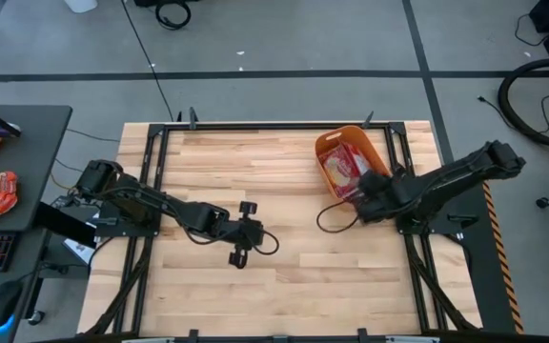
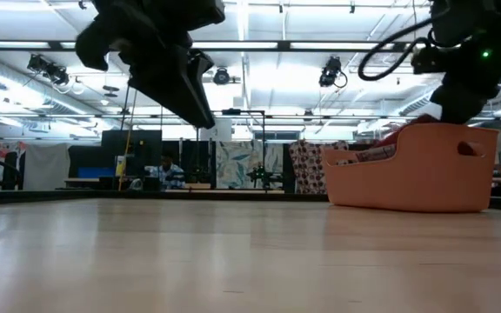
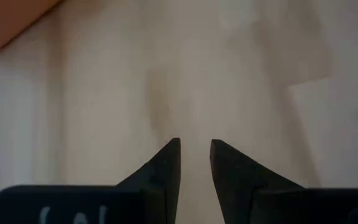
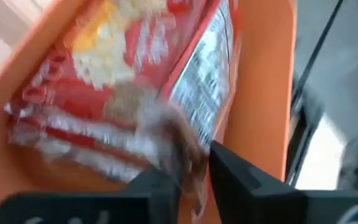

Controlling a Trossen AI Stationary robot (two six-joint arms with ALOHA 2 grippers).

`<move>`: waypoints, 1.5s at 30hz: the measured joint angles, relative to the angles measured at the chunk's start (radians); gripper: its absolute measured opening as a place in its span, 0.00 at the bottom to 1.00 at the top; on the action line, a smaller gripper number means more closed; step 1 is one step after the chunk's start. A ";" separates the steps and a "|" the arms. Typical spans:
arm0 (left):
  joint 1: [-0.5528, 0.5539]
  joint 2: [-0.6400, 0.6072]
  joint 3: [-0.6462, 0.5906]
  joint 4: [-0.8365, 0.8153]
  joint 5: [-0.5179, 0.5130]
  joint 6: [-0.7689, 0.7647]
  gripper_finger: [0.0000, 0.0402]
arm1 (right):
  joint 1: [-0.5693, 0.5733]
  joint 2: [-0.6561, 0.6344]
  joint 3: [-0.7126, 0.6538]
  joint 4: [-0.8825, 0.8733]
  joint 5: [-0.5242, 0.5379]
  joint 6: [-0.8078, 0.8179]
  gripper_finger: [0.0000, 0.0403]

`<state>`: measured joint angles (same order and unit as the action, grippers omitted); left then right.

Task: Sort popcorn bags into baskets
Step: Put the red popcorn bag into the orange bin, then return to Home Position

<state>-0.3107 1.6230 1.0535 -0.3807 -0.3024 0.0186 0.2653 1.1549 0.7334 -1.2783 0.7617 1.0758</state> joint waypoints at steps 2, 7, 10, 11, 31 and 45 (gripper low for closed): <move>0.000 -0.001 -0.015 0.052 0.060 0.065 0.23 | -0.029 -0.031 0.016 -0.022 -0.094 0.045 0.25; 0.009 -0.048 -0.092 0.142 0.111 0.088 0.23 | -0.066 -0.103 0.075 -0.100 -0.206 0.145 0.29; 0.029 -0.113 -0.180 0.185 0.109 0.046 0.23 | -0.043 -0.147 0.099 -0.096 -0.165 0.141 0.29; 0.034 -0.144 -0.212 0.207 0.109 0.035 0.23 | -0.033 -0.164 0.101 -0.081 -0.140 0.129 0.29; -0.033 -0.691 -0.567 0.347 0.116 -0.191 0.23 | 0.072 -0.412 -0.133 0.578 -0.022 -0.235 0.29; -0.033 -1.028 -0.751 0.445 0.053 -0.263 0.23 | 0.068 -0.813 -0.530 1.191 -0.150 -0.518 0.23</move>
<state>-0.3433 0.5954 0.3026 0.0643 -0.2490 -0.2447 0.3335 0.3414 0.2036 -0.0871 0.6112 0.5577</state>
